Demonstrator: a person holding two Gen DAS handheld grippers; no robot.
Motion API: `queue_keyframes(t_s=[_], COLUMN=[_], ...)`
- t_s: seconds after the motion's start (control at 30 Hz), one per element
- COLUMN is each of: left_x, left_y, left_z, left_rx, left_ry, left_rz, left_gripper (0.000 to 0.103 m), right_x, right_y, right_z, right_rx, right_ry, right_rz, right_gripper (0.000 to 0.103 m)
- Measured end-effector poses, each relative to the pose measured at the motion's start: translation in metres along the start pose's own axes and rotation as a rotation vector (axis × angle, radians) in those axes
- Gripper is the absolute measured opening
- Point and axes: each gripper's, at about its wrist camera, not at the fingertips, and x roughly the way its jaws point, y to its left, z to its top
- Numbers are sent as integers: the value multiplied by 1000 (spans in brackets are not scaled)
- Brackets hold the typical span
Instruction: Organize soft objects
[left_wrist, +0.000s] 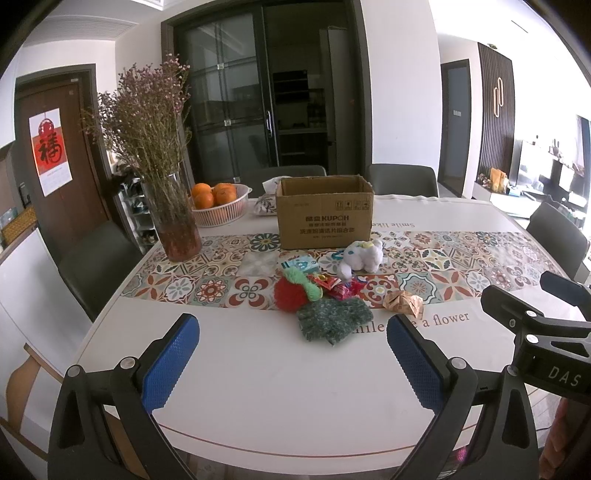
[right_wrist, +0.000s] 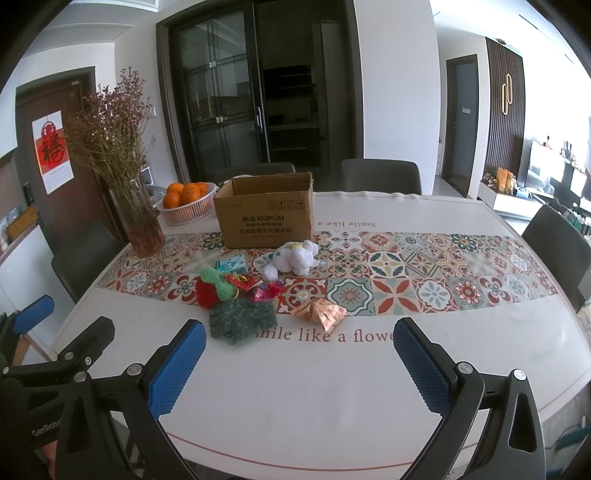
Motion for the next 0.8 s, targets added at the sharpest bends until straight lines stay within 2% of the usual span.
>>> queue_keyframes(t_s=[0.47,0.8], left_x=[3,22], left_y=[1,5], left_z=[1,7], left_rx=[1,15], left_ry=[4,25], left_rz=[-8,-40], left_gripper=[103,103], right_x=[2,16], right_y=[0,5], right_z=[1,7], right_rx=[0,17], right_ry=[3,26], right_rz=[-2,-27], right_gripper=[103,103])
